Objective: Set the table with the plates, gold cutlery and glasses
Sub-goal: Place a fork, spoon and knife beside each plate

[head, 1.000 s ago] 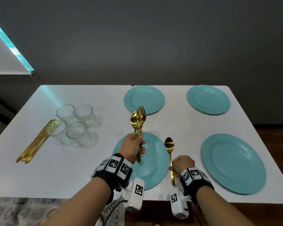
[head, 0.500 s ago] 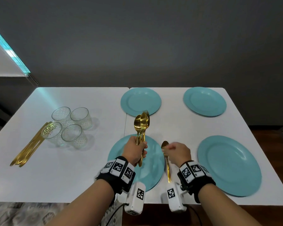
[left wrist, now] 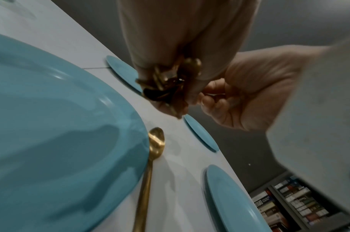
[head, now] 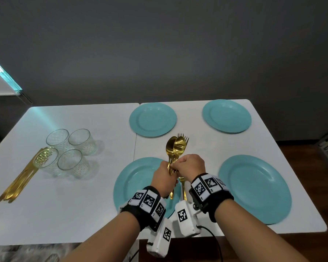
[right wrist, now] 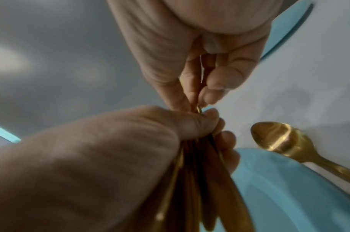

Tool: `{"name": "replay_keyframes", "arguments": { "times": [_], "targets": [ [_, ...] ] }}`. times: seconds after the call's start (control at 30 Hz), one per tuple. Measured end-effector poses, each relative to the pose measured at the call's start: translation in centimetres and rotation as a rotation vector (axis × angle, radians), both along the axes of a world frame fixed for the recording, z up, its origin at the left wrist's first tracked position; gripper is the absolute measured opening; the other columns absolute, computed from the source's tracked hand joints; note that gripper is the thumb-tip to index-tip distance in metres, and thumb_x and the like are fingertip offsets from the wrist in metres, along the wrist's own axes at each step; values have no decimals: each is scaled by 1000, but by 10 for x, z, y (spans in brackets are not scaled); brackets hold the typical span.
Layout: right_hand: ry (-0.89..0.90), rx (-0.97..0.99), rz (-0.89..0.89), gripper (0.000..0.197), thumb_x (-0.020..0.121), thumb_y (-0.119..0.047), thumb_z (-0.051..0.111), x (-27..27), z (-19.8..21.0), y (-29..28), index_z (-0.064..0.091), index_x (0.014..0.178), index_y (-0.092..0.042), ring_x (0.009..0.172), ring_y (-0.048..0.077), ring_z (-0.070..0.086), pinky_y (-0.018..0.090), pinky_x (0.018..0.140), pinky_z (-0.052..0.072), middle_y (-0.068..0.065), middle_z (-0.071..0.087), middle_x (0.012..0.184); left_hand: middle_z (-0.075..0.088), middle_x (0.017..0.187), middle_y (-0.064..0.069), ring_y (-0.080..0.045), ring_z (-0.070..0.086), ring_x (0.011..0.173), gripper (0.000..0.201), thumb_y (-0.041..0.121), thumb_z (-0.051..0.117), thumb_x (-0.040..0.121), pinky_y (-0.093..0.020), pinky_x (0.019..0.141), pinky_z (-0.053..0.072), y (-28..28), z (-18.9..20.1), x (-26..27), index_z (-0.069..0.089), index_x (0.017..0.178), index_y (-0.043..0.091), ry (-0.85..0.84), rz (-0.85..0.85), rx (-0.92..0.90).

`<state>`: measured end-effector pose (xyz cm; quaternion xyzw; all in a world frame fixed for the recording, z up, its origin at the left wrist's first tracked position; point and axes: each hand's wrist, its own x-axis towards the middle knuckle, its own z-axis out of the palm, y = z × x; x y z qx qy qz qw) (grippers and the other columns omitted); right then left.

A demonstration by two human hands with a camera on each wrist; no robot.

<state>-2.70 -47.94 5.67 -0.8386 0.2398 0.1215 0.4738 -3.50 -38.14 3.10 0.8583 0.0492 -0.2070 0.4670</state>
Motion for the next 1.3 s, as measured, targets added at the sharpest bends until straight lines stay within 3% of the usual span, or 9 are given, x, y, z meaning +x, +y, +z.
{"name": "replay_keyframes", "arguments": {
  "times": [0.17, 0.3, 0.4, 0.6, 0.7, 0.87, 1.0, 1.17, 1.3],
  "targets": [
    [65, 149, -114, 15, 74, -16, 75, -1, -8, -17, 65, 64, -10, 62, 18, 58, 27, 60, 47, 5, 63, 66, 65, 99, -16, -33, 64, 89, 26, 17, 57, 89, -38, 74, 51, -18, -1, -4, 44, 110, 7, 6, -58, 12],
    [109, 349, -265, 18, 79, -10, 68, -2, -9, -39, 61, 63, -7, 49, 18, 50, 25, 49, 43, 10, 59, 63, 52, 76, 5, -5, 52, 62, 25, 19, 58, 91, -11, 49, 40, -28, -2, -5, 44, 110, 10, 28, -113, -16],
    [41, 381, -356, 14, 80, -12, 66, 1, -9, -58, 61, 68, -7, 49, 17, 49, 25, 48, 43, 10, 63, 67, 51, 74, 5, -3, 50, 57, 18, 13, 54, 92, -7, 42, 40, -32, -6, -10, 41, 104, 15, 85, -106, -44],
    [-150, 340, -465, 16, 85, -10, 64, 11, -4, -118, 58, 72, -15, 46, 14, 46, 21, 40, 38, 5, 62, 71, 54, 74, -2, -11, 53, 57, 14, 8, 53, 91, -26, 57, 49, -40, -11, -3, 45, 103, 9, 157, 8, -113],
    [-88, 160, -392, 7, 85, -10, 64, 6, -11, -161, 62, 79, -11, 47, 15, 48, 21, 43, 39, 7, 61, 69, 55, 75, -3, -10, 52, 55, 18, 9, 53, 92, -19, 47, 44, -45, -10, 5, 46, 108, 5, 138, 27, -100],
    [92, -132, -376, 9, 87, -11, 60, -24, -37, -235, 68, 91, -9, 53, 18, 52, 24, 48, 42, 7, 59, 65, 55, 73, -6, -13, 54, 58, 20, 9, 54, 92, -23, 54, 49, -64, -8, 12, 46, 110, 4, 137, 42, -144],
    [257, -312, -336, 14, 86, -13, 61, -47, -57, -286, 73, 92, -7, 82, 30, 65, 30, 68, 52, 13, 69, 88, 55, 75, -6, -14, 55, 61, 15, 10, 54, 91, -23, 55, 49, -77, -10, 10, 45, 104, 7, 137, 27, -160],
    [490, -525, -216, 28, 96, -17, 47, -67, -64, -314, 66, 112, -3, 111, 29, 59, 30, 89, 48, 15, 63, 121, 56, 86, -10, -14, 56, 63, 15, 9, 54, 91, -23, 56, 49, -87, -16, 8, 46, 104, 8, 145, 32, -161],
    [498, -434, -208, 30, 89, -5, 59, -70, -84, -334, 63, 118, 3, 117, 35, 57, 31, 83, 47, 22, 61, 124, 55, 82, -8, -15, 56, 65, 14, 10, 54, 92, -25, 62, 51, -90, -17, 8, 46, 102, 9, 142, 28, -162]
  ]
}}
